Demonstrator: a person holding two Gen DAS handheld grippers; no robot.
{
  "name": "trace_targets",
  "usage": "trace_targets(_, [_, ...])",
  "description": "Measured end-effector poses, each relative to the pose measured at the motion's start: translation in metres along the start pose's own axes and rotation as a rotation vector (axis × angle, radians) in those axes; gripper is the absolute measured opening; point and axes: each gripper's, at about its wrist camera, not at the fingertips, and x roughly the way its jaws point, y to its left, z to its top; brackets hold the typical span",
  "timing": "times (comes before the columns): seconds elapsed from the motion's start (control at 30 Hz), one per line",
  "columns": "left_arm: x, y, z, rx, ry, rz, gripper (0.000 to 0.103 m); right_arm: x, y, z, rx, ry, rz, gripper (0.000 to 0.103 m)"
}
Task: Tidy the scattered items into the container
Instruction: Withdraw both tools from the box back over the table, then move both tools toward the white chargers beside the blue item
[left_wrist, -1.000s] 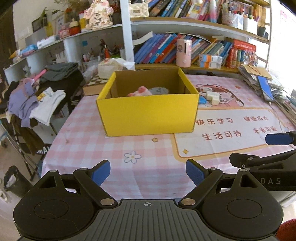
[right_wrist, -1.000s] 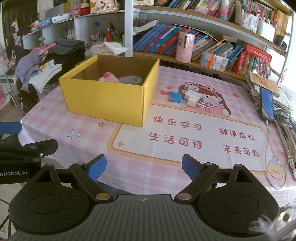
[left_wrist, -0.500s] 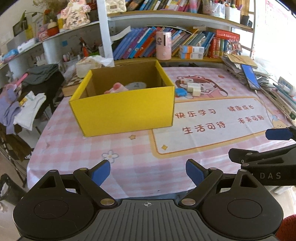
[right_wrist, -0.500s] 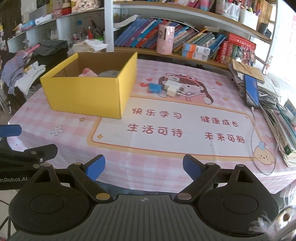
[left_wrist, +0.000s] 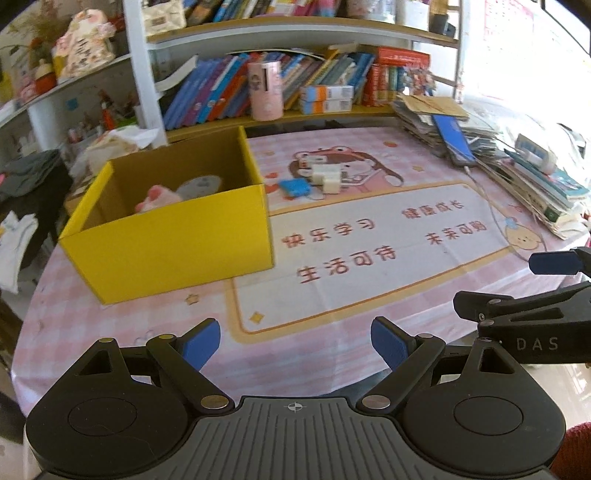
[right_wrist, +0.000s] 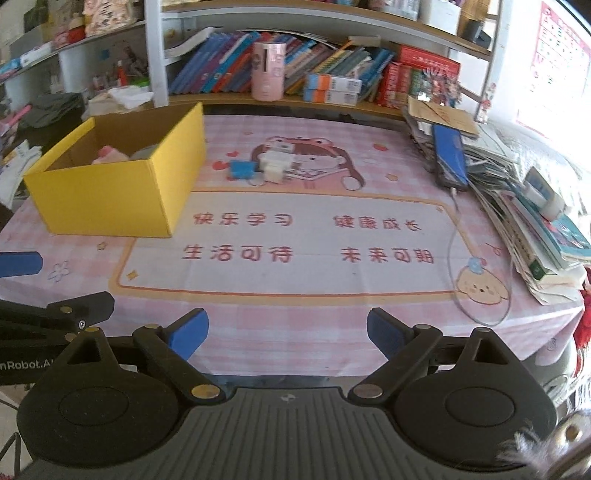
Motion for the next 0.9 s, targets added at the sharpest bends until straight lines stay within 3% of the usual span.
trace_targets(0.6, [0.032,-0.031,0.022,0.024,0.022,-0.04,0.091,0.024,-0.037,0.012,0.019,0.023,-0.022,0.094])
trace_targets(0.9, [0.042,-0.044,0.036,0.04,-0.025,-0.055,0.091,0.035,-0.055,0.024,0.035,-0.007,-0.02,0.089])
